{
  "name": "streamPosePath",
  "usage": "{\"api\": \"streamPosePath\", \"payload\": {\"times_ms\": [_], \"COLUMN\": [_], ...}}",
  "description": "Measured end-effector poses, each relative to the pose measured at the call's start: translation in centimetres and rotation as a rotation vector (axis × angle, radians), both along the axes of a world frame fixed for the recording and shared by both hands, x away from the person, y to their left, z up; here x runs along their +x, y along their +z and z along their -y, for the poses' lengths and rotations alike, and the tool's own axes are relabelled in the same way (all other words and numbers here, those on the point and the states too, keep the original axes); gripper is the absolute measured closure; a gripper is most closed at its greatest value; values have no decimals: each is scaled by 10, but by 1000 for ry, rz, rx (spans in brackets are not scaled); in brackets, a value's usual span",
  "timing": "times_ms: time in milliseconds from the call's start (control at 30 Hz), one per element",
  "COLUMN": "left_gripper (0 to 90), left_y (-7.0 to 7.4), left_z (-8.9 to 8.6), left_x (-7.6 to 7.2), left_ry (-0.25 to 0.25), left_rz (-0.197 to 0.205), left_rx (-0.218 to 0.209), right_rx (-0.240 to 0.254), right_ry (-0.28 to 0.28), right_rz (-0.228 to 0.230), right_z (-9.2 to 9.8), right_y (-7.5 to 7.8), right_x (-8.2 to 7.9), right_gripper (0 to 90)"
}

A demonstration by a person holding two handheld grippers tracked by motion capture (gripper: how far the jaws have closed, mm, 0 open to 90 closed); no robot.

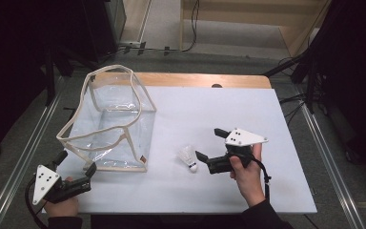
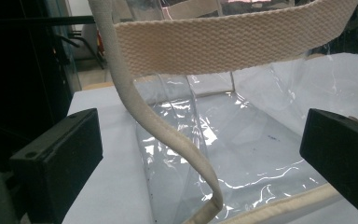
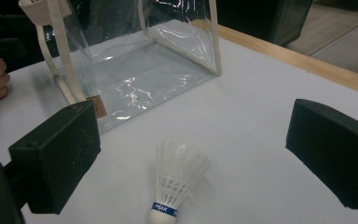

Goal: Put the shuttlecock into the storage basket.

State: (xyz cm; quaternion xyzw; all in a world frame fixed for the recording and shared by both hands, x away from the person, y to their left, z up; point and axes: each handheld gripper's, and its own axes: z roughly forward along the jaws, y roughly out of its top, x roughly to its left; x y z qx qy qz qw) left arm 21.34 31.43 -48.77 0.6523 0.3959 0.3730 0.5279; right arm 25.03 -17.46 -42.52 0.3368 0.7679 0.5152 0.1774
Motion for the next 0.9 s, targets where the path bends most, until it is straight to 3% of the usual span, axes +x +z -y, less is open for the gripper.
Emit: {"api": "streamPosePath", "payload": {"times_ms": [900], "left_gripper": [0], "left_y": [0], "left_z": [1], "left_x": [0], "left_ry": [-1], "left_rz": [1], "left_rx": [7], "right_rx": [-94], "right_ry": [32], "right_rz": [-153], "right_z": [-22], "right_y": [-20], "right_x": [8], "right_gripper": [17]}}
